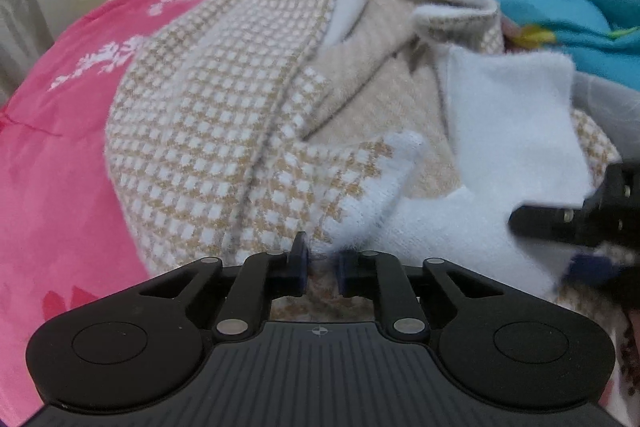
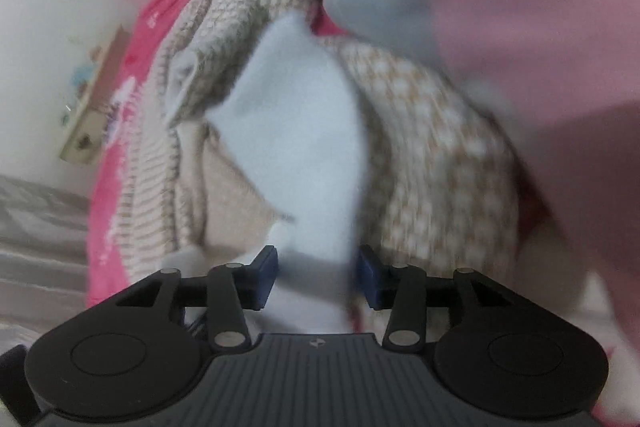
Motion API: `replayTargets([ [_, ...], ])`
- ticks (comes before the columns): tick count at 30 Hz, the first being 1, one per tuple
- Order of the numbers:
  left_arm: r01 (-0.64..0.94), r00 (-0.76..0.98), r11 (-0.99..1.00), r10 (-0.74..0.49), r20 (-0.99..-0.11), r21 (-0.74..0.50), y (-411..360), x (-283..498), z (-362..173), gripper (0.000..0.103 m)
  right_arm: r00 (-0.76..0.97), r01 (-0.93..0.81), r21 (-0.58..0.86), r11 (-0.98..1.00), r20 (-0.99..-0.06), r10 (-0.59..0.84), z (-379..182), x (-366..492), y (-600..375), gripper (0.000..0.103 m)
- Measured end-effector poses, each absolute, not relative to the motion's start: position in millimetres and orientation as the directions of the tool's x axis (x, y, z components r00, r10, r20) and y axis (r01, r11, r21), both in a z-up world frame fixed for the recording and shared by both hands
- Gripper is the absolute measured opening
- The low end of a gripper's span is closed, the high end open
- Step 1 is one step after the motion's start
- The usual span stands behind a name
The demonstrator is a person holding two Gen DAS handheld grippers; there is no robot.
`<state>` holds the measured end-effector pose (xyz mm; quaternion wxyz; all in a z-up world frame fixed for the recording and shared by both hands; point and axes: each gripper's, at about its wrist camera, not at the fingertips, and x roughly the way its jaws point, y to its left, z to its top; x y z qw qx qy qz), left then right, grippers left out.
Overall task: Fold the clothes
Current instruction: 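Grasp the white cuff with the right gripper while the left gripper grasps the cardigan edge, then lift the cardigan with both grippers and shake it out above the bed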
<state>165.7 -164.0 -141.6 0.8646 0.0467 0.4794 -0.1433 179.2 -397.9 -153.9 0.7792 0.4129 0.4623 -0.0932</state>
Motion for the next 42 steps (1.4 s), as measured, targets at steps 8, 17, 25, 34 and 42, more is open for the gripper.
replayTargets([
  [8,0.223,0.651,0.952,-0.307,-0.695,-0.211,-119.5,144.7,-106.5,0.007,0.750,0.323,0.729,0.603,-0.586,0.307,-159.3,168.0,-398.7,0.019],
  [17,0.211,0.739,0.935,-0.343,-0.580,-0.284,-65.1,99.7,-73.8,0.006,0.824,-0.004,0.792,0.610,-0.343,0.451,-87.2,105.8,-374.6,0.014],
  [25,0.396,0.779,0.876,-0.480,-0.403,-0.276,-32.7,15.7,0.5,0.006,0.804,-0.296,0.766,0.571,-0.123,0.581,-17.8,46.6,-354.2,0.014],
  [34,0.731,0.520,0.593,-0.805,-0.286,-0.339,-38.5,-137.4,81.5,0.006,0.639,-0.535,0.707,0.463,-0.020,0.769,101.2,-68.9,-376.9,0.012],
  [42,0.833,0.203,0.309,-0.942,-0.266,-0.459,-94.5,-197.8,68.2,0.013,0.535,-0.568,0.624,0.536,-0.215,0.817,141.9,-131.5,-382.9,0.011],
])
